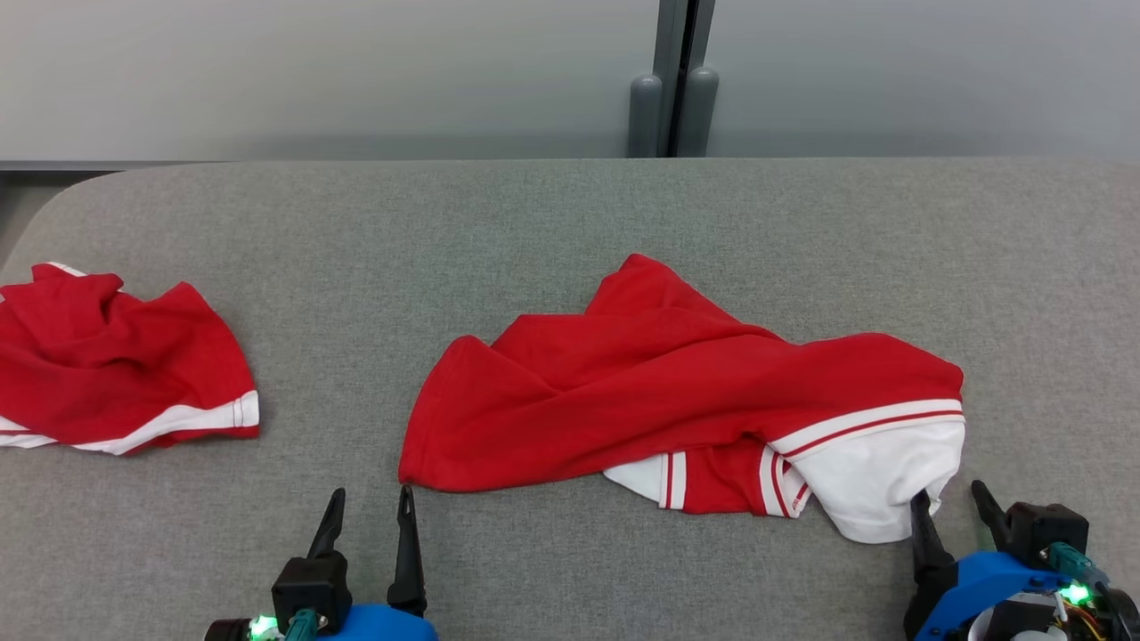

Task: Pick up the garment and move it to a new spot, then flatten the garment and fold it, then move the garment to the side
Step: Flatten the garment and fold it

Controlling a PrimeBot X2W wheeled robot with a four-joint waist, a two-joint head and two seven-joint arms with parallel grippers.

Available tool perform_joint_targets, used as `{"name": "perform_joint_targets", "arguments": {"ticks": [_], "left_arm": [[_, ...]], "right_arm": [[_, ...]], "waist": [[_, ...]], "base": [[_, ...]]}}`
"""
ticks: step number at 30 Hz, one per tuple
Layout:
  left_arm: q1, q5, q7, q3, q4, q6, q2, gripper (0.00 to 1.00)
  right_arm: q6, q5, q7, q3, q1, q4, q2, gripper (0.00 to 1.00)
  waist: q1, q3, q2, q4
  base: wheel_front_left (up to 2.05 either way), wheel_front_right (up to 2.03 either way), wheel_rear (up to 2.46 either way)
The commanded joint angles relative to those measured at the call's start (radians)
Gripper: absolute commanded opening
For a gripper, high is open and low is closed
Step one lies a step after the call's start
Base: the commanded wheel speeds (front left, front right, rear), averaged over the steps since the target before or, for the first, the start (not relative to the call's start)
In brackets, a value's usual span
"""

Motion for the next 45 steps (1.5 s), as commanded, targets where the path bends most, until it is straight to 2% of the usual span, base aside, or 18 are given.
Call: {"name": "perform_joint_targets", "arguments": {"ticks": [1, 2, 3, 4, 10, 22, 29, 31, 34, 36, 37, 45], "left_arm": [[-0.019, 0.001, -0.003, 0.002, -0.001, 0.002, 0.000, 1.00], [-0.019, 0.001, -0.003, 0.001, 0.000, 0.001, 0.000, 1.00], [-0.019, 0.000, -0.003, 0.000, 0.000, 0.001, 0.000, 1.00], [-0.019, -0.001, -0.003, 0.000, 0.001, 0.002, 0.000, 1.00], [-0.015, 0.000, -0.003, 0.004, -0.003, 0.004, 0.000, 1.00], [-0.002, -0.018, -0.003, 0.002, 0.001, 0.000, 0.000, 1.00], [0.002, -0.031, -0.003, -0.010, 0.006, 0.006, 0.000, 1.00], [0.005, -0.030, -0.003, -0.014, 0.008, 0.005, 0.000, 1.00], [0.006, -0.037, -0.003, -0.017, 0.013, 0.003, 0.001, 1.00], [0.003, -0.037, -0.003, -0.020, 0.016, 0.002, 0.000, 1.00], [0.000, -0.037, -0.003, -0.020, 0.017, 0.002, 0.000, 1.00], [-0.016, -0.035, -0.003, -0.022, 0.016, 0.009, 0.000, 1.00]], "right_arm": [[0.000, -0.003, -0.005, 0.000, -0.016, 0.004, -0.003, 1.00], [0.000, -0.005, -0.005, 0.002, -0.020, 0.004, -0.003, 0.80], [0.000, -0.004, -0.005, 0.004, -0.022, 0.007, -0.003, 0.34], [0.000, -0.001, -0.005, 0.006, -0.022, 0.010, -0.003, 0.00], [0.000, 0.029, -0.005, -0.008, 0.003, -0.025, -0.003, 0.00], [0.000, 0.125, -0.005, -0.050, 0.093, -0.150, -0.003, 0.00], [0.000, 0.319, -0.005, -0.095, 0.106, -0.237, -0.003, 0.00], [0.000, 0.388, -0.005, -0.108, 0.101, -0.208, -0.003, 0.00], [0.000, 0.527, -0.005, -0.119, 0.075, -0.082, -0.002, 0.00], [0.000, 0.564, -0.006, -0.108, 0.046, -0.012, -0.003, 0.67], [0.000, 0.543, -0.006, -0.112, 0.036, -0.017, -0.006, 1.00], [0.000, 0.289, -0.005, -0.105, 0.079, -0.180, -0.003, 1.00]], "waist": [[0.0000, 0.003, -0.0002, 0.002], [0.0000, 0.005, -0.0002, 0.004], [0.0000, 0.006, -0.0002, 0.005], [0.0000, 0.007, -0.0002, 0.006], [0.0000, 0.002, -0.0002, -0.007], [0.0000, -0.043, -0.0002, -0.116], [0.0000, -0.059, -0.0002, -0.165], [0.0000, -0.060, -0.0002, -0.172], [0.0000, -0.058, -0.0002, -0.178], [0.0000, -0.055, -0.0002, -0.179], [0.0000, -0.053, -0.0002, -0.180], [0.0000, -0.037, -0.0002, -0.180]], "base": [[0.00, 0.00, 0.00], [0.00, 0.00, 0.00], [0.00, 0.00, 0.00], [0.00, 0.00, 0.00], [0.00, 0.00, 0.00], [0.00, 0.00, 0.00], [0.00, 0.00, 0.00], [0.00, 0.00, 0.00], [0.00, 0.00, 0.00], [0.00, 0.00, 0.00], [0.00, 0.00, 0.00], [0.00, 0.00, 0.00]]}}
